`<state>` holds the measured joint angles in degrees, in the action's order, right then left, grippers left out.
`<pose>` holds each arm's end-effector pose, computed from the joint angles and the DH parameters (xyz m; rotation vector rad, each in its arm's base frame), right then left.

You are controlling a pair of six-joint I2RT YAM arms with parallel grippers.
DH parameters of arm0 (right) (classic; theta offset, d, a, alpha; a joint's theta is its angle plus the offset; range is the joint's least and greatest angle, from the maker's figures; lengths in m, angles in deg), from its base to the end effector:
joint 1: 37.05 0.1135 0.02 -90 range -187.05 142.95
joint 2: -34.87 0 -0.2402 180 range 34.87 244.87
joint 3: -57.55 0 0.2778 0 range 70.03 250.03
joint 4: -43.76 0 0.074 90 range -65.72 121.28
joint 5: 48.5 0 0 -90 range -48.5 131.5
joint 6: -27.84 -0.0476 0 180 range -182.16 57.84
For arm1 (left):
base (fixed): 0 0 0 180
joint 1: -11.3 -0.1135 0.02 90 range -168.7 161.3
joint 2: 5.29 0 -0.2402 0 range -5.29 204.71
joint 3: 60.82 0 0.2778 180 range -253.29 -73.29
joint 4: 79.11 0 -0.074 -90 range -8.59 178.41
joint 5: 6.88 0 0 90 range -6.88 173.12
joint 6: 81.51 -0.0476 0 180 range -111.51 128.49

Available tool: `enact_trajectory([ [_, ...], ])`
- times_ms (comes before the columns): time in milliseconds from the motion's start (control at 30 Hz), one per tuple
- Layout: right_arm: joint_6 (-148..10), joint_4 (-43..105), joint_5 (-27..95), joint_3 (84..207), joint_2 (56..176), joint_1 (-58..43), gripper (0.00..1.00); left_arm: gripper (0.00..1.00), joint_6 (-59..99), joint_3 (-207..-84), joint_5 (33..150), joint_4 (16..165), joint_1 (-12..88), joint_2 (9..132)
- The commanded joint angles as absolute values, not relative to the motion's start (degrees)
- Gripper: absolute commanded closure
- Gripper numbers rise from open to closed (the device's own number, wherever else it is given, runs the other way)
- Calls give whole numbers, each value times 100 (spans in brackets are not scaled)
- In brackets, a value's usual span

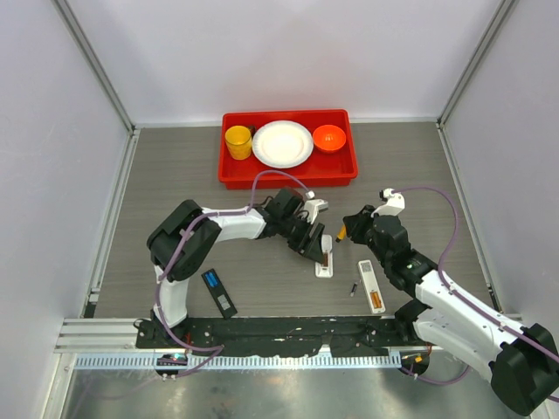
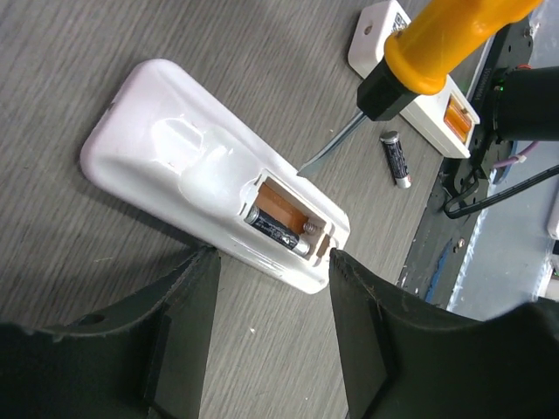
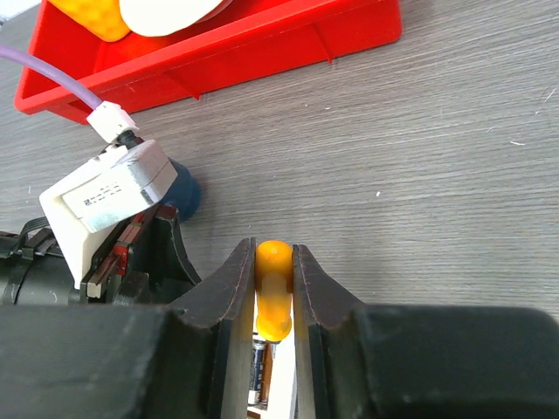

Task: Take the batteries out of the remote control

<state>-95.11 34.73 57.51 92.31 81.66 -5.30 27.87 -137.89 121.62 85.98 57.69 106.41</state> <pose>0.2101 0.1146 0.1876 0.2081 1.9428 0.4834 0.2611 -0.3170 0.0942 0.9359 2.4587 -1.2873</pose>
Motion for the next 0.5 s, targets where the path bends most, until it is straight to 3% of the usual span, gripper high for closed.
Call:
enact_trajectory([
  [0, -9600, 3831, 5688, 9411, 8110, -541, 99, 44, 2730, -13930, 12512, 8411, 5815, 10791],
  [467, -9600, 3726, 5723, 9385, 7935, -549, 99, 46, 2432, -14009, 12232, 8147, 5920, 10712],
])
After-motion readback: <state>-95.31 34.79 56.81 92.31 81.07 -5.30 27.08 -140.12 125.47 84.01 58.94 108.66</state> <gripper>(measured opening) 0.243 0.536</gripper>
